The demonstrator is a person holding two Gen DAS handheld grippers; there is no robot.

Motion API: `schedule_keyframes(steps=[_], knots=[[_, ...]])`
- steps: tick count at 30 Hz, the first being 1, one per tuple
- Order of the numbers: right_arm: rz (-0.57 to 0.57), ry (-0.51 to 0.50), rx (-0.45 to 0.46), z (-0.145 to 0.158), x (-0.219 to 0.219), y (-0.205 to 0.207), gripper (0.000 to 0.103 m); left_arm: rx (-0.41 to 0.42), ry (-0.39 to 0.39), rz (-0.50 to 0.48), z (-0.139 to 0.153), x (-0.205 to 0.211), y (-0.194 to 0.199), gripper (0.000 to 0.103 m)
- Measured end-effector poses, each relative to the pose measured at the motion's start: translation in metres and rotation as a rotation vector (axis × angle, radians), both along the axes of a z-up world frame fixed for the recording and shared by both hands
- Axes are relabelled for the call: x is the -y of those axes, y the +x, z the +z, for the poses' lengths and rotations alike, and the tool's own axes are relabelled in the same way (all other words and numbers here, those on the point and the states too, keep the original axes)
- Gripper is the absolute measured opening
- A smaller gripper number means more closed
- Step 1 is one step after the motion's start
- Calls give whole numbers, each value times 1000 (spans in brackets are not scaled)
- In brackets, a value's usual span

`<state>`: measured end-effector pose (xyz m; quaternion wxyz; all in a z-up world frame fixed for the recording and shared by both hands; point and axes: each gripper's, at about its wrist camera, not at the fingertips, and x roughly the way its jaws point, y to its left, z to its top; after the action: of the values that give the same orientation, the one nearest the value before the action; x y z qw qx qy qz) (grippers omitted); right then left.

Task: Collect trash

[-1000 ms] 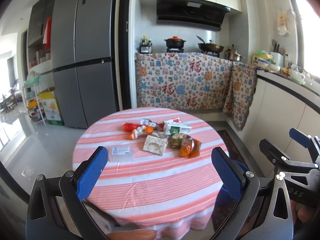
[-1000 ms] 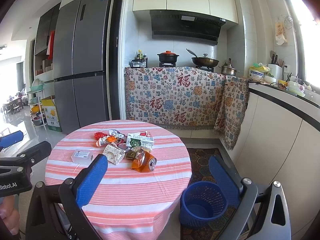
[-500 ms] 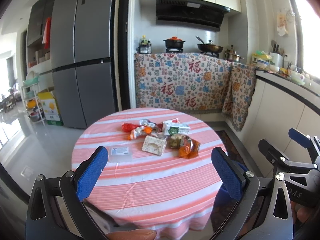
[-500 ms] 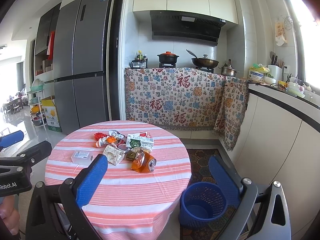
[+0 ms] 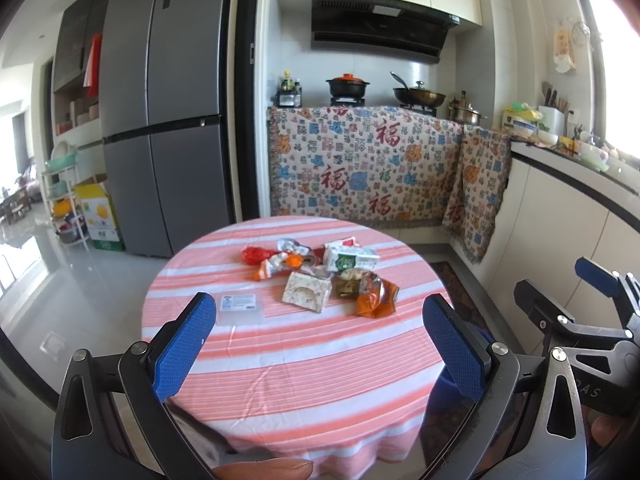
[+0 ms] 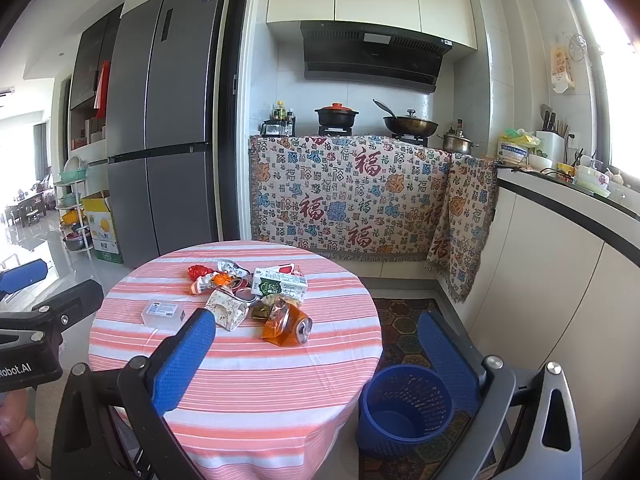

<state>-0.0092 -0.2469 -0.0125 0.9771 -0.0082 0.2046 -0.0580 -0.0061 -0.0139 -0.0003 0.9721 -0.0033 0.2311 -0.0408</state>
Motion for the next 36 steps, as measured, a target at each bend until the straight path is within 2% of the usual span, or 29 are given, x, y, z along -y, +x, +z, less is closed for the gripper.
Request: schedule_keyframes(steps=[36], knots=[[-12,0,-9,-8,-3,2,103,-19,-5,-6,-3,6,-3,103]])
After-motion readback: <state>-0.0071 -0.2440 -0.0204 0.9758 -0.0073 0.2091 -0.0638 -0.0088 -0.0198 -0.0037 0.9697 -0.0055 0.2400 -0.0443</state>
